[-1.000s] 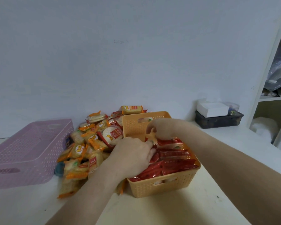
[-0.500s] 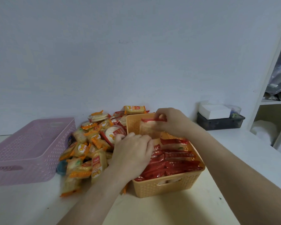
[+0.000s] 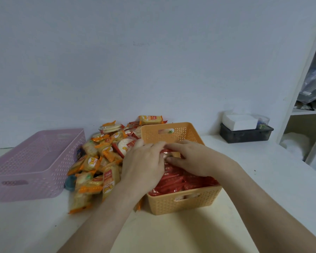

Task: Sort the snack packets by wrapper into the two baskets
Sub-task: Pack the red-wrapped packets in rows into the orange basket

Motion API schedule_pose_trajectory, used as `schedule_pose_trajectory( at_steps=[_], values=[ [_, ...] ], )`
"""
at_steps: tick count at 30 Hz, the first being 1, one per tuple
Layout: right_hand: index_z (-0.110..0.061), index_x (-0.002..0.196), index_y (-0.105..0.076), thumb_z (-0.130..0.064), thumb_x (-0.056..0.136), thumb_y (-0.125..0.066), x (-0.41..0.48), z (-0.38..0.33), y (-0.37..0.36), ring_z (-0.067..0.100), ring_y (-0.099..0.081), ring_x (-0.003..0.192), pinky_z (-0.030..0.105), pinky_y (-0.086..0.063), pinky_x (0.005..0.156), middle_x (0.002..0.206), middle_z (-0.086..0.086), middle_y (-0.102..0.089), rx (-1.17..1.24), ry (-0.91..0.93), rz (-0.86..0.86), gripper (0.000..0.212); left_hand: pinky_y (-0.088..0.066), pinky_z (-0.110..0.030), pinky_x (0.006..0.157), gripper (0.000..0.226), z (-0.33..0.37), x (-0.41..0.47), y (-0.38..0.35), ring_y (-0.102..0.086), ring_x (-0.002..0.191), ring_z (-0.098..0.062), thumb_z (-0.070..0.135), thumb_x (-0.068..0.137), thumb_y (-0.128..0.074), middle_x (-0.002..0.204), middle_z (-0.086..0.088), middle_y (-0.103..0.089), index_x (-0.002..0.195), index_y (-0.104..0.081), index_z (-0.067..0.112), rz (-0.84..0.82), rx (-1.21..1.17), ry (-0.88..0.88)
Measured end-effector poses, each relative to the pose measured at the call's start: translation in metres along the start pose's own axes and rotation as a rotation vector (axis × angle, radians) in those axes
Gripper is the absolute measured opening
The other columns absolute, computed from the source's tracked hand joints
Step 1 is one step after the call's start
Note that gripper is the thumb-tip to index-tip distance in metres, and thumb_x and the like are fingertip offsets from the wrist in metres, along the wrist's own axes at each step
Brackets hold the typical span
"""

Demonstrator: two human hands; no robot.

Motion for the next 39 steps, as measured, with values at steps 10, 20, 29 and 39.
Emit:
schedule_pose_trajectory(
  at_steps=[10, 20, 29, 39],
  values=[
    [-0.027, 0.078, -0.045, -0.058, 0.097, -0.020, -0.022, 0.006, -0.016, 0.020, -0.062, 0.085, 0.035, -0.039, 0.072, 0.086, -0.005, -0.064, -0.267, -0.021, 0.263, 0.044, -0.047, -0.037, 0.064, 0.034, -0.006, 0.007, -0.015, -0.059, 0.073, -0.016, 0.040, 0.098, -0.033, 0.076, 0.007, -0.062, 0.087, -0.062, 0.024, -0.183, -0.062, -0.063],
    [-0.018, 0.083, -0.064, -0.056, 0.094, -0.024, -0.021, 0.019, -0.009, 0.019, -0.053, 0.105, 0.034, -0.043, 0.087, 0.098, -0.002, -0.061, -0.167, -0.141, 0.271, 0.056, -0.022, -0.051, 0.099, 0.042, 0.008, 0.019, -0.024, -0.034, 0.120, -0.019, 0.041, 0.101, -0.025, 0.119, 0.005, -0.051, 0.119, -0.060, 0.027, -0.285, 0.051, -0.082],
    [-0.017, 0.133, -0.054, -0.023, 0.097, -0.048, 0.038, -0.053, 0.039, 0.019, -0.050, 0.125, 0.031, -0.039, 0.103, 0.135, 0.002, -0.057, 0.120, 0.057, 0.269, 0.038, -0.042, -0.026, 0.077, 0.028, -0.071, 0.038, 0.024, -0.060, 0.103, -0.014, 0.015, 0.093, -0.050, 0.109, 0.006, -0.067, 0.111, -0.069, 0.025, -0.035, -0.158, 0.109],
    [-0.021, 0.125, -0.054, -0.043, 0.091, -0.049, 0.143, -0.078, -0.017, 0.025, -0.048, 0.125, 0.059, -0.013, 0.111, 0.118, -0.001, -0.060, -0.747, -0.011, -0.308, 0.041, -0.029, -0.050, 0.098, 0.053, -0.133, 0.055, -0.021, -0.039, 0.132, -0.024, 0.050, 0.092, -0.048, 0.138, 0.003, -0.052, 0.141, -0.036, 0.032, -0.401, 0.316, 0.091]
  ],
)
Point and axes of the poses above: each hand's wrist, its own x-axis towards the middle knuckle, its own y-axis out of the back of the hand, z = x × y, the point moved 2 cm from there along x, towards the middle knuckle
